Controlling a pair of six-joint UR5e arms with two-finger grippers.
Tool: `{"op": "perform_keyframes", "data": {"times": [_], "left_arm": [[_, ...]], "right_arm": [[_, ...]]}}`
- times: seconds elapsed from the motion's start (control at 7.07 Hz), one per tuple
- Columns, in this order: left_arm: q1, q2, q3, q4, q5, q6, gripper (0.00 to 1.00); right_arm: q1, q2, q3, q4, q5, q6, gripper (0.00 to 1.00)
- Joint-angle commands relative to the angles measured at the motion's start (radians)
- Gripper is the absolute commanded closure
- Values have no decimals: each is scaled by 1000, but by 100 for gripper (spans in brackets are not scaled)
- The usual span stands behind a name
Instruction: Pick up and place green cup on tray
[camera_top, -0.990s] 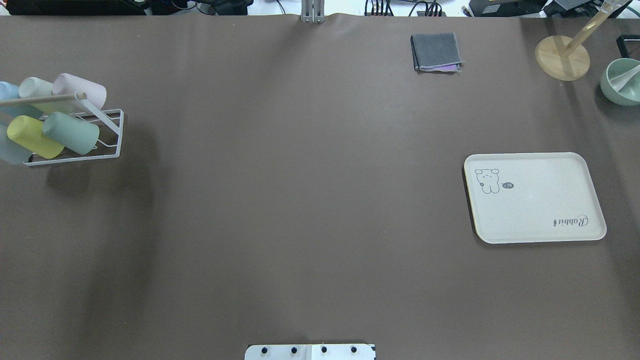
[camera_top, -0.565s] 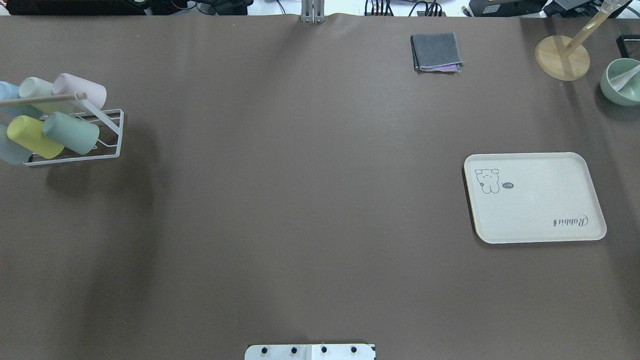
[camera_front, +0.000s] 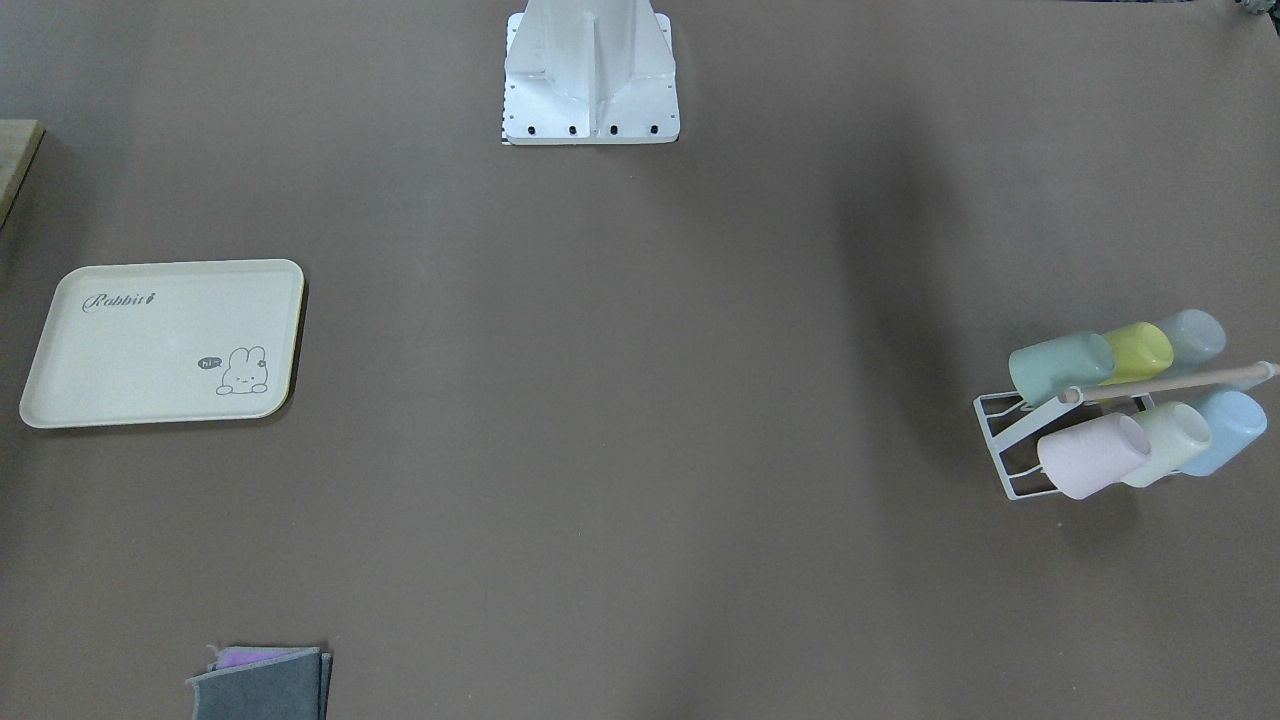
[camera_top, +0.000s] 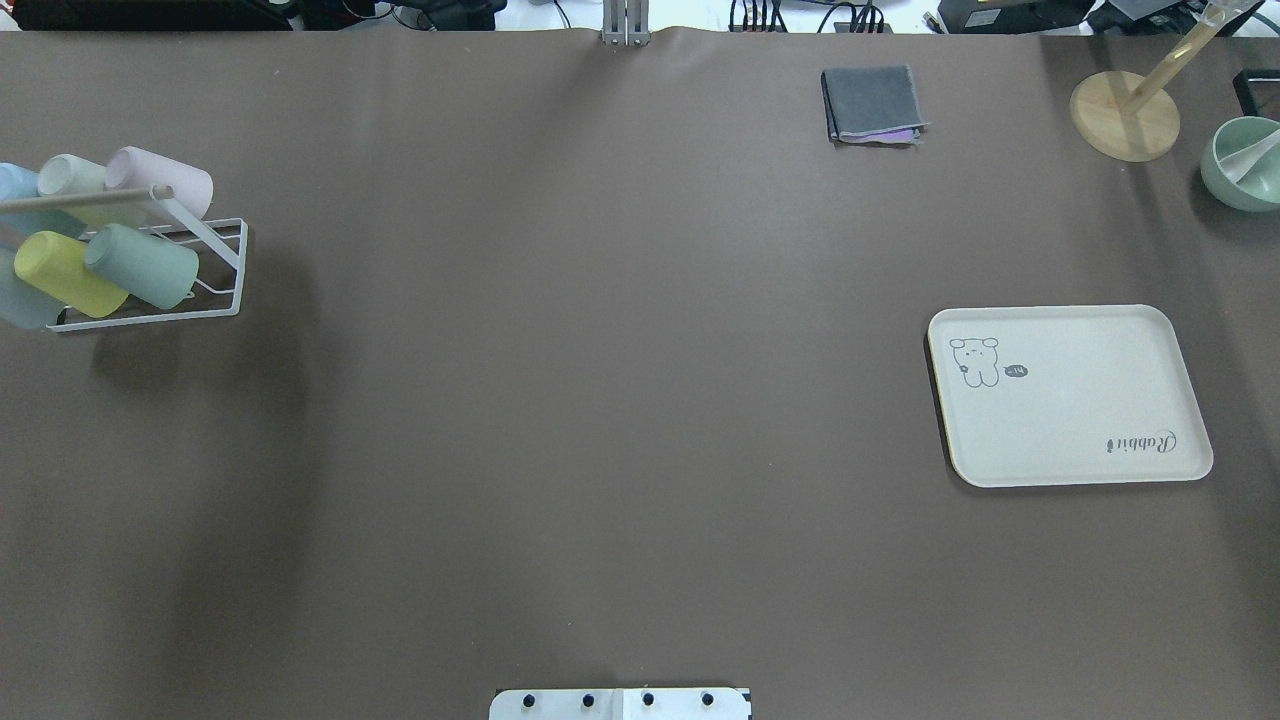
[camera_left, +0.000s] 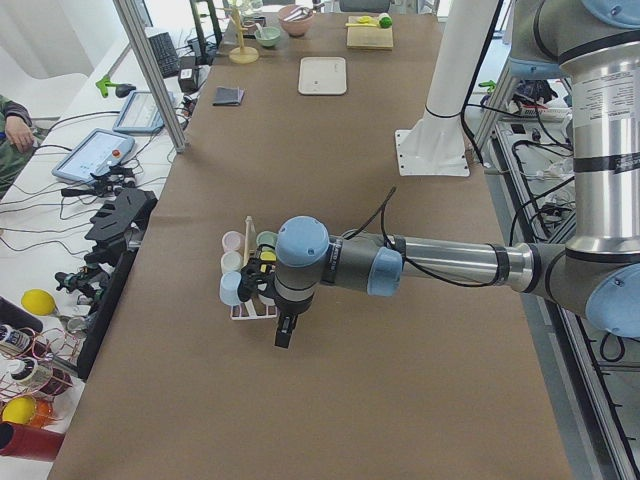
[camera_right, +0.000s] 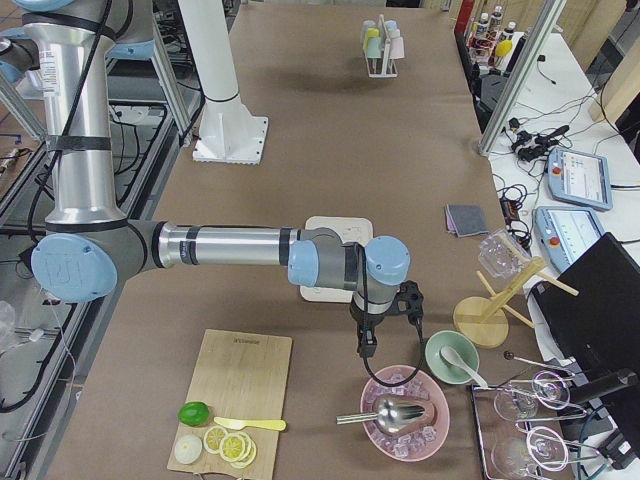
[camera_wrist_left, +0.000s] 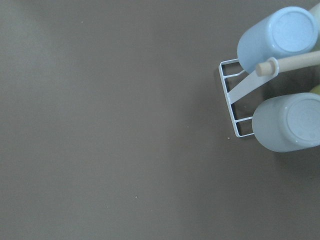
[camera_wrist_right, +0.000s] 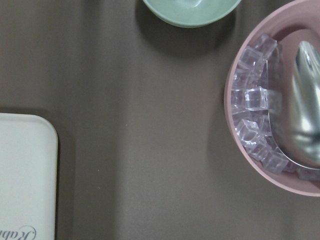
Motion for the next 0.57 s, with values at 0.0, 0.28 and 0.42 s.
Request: {"op": "perform_keyframes", "data": {"times": [0.0,0.28,0.42], "left_arm": [[43,-10,-42,1,-3,9,1],[150,-49,-89,17,17,46,1],[178,-50,-125,38,35,72,1]], "right_arm": [[-35,3,11,0,2,6,0],[-82,46,11,2,-1,44,0],[-98,50,12,3,2,125,0]]}}
